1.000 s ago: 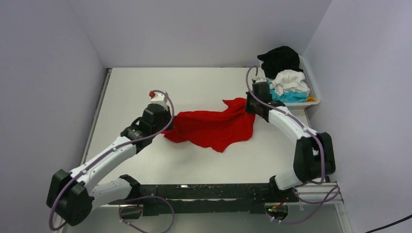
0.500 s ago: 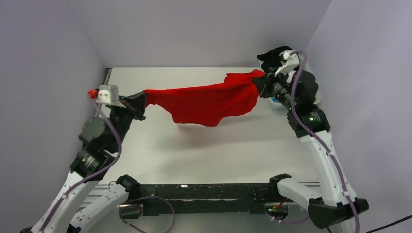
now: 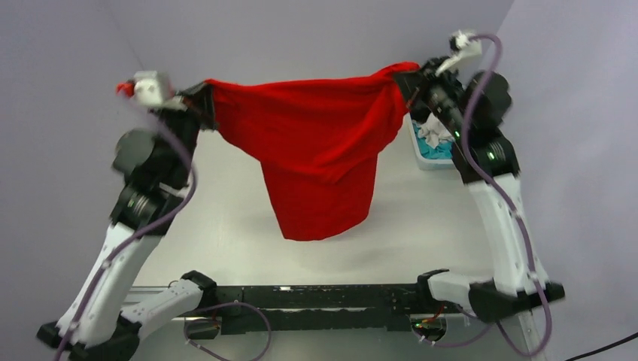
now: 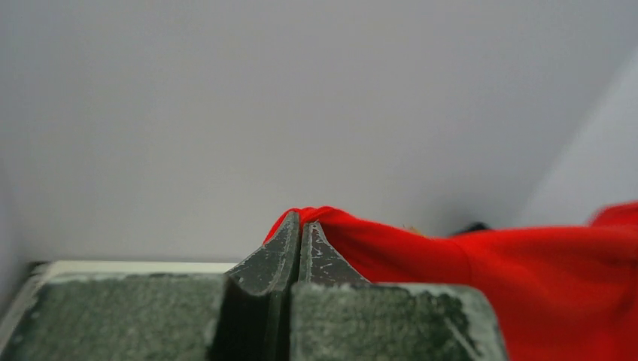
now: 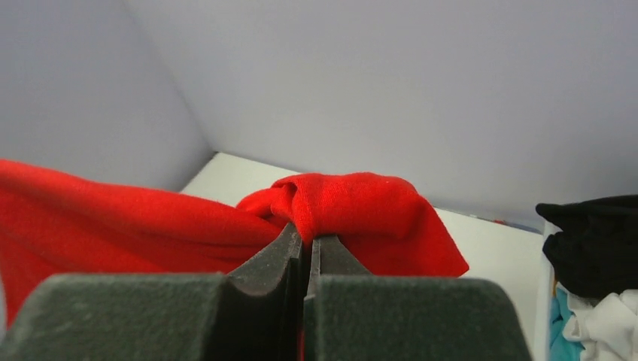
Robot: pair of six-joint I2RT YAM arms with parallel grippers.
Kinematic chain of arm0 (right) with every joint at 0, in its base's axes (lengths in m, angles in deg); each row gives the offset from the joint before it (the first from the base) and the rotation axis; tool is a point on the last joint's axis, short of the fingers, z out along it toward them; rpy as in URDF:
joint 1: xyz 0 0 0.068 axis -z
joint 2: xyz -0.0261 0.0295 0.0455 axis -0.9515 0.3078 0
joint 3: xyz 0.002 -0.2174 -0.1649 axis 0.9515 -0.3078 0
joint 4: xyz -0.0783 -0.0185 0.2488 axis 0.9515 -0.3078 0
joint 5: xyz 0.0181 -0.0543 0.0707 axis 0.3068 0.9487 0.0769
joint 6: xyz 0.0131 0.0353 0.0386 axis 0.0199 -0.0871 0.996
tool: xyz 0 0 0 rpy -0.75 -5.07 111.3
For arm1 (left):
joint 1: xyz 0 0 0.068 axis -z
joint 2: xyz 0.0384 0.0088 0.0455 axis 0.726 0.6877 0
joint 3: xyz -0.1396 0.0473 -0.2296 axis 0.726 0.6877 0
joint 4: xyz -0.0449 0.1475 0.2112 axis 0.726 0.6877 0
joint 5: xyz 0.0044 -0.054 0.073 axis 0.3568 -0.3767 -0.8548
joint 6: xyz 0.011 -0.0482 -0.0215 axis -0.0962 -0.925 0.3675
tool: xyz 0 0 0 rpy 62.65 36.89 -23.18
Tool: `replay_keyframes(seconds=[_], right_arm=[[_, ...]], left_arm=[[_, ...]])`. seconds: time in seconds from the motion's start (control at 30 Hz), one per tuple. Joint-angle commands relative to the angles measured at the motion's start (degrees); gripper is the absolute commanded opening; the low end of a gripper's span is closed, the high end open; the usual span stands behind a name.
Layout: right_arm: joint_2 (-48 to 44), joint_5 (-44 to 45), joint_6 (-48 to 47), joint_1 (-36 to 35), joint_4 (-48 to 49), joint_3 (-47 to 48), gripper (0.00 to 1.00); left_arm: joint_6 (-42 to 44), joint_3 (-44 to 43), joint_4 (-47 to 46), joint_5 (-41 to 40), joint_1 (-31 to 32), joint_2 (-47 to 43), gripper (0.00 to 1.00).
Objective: Fold and stack the t-shirts
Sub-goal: Flatten out the tshirt
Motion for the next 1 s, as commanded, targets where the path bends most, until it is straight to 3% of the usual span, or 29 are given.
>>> replay_keyframes(seconds=[0.0, 0.1, 0.17, 0.23, 0.33, 0.5, 0.63, 0.67, 0.7, 0.73, 0.77, 0.8, 0.97], right_arm=[[13.5, 5.4, -0.7, 1.5, 2.3, 8.4, 0.00], [20.7, 2.5, 0.6, 3.0, 1.7, 16.8, 0.00], [24.5, 0.3, 1.9, 4.0, -0.2, 21.6, 0.00], [25.5, -2.8, 2.3, 4.7, -1.0, 20.4, 0.00], [24.1, -5.8, 3.6, 6.0, -0.7, 13.1, 0.01], [23.5, -13.0, 4.6, 11.6, -9.4, 3.2, 0.01], [30.3, -9.2, -1.2, 14.5, -18.7, 1.9, 0.21], [32.5, -7.3, -2.4, 14.6, -19.9, 2.2, 0.38], [34.2, -4.6, -3.2, 14.6, -20.3, 2.2, 0.55], [35.4, -2.1, -3.6, 14.6, -20.1, 1.9, 0.77], [36.2, 0.3, -3.6, 14.6, -19.4, 1.6, 0.96], [36.7, 1.8, -3.6, 14.6, -18.9, 1.5, 0.99], [33.2, 6.0, -3.2, 12.4, -15.6, -1.2, 1.00]], left_arm=[[-3.8, -9.7, 3.3, 0.9, -12.2, 13.9, 0.00], [-5.0, -19.6, 6.9, 5.0, -19.0, 20.5, 0.00], [-2.9, -23.8, 8.7, 4.4, -20.1, 22.3, 0.00], [-0.2, -24.3, 8.9, 3.2, -20.3, 21.9, 0.00], [1.1, -20.8, 11.2, 4.1, -20.3, 18.6, 0.00], [-6.4, -12.7, 24.8, 8.6, -20.4, 15.2, 0.00], [-12.5, 3.4, 21.8, 21.1, -19.8, 13.3, 0.00], [-13.5, 7.2, 20.4, 23.3, -19.5, 14.1, 0.06], [-14.1, 10.0, 19.9, 25.3, -19.2, 15.5, 0.25], [-14.0, 11.9, 20.2, 27.0, -18.9, 17.3, 0.61], [-13.7, 12.8, 21.4, 29.2, -18.7, 19.2, 0.84], [-14.2, 12.7, 22.7, 29.1, -18.5, 21.1, 0.97], [-13.6, 8.0, 23.6, 24.1, -18.4, 26.5, 0.99]])
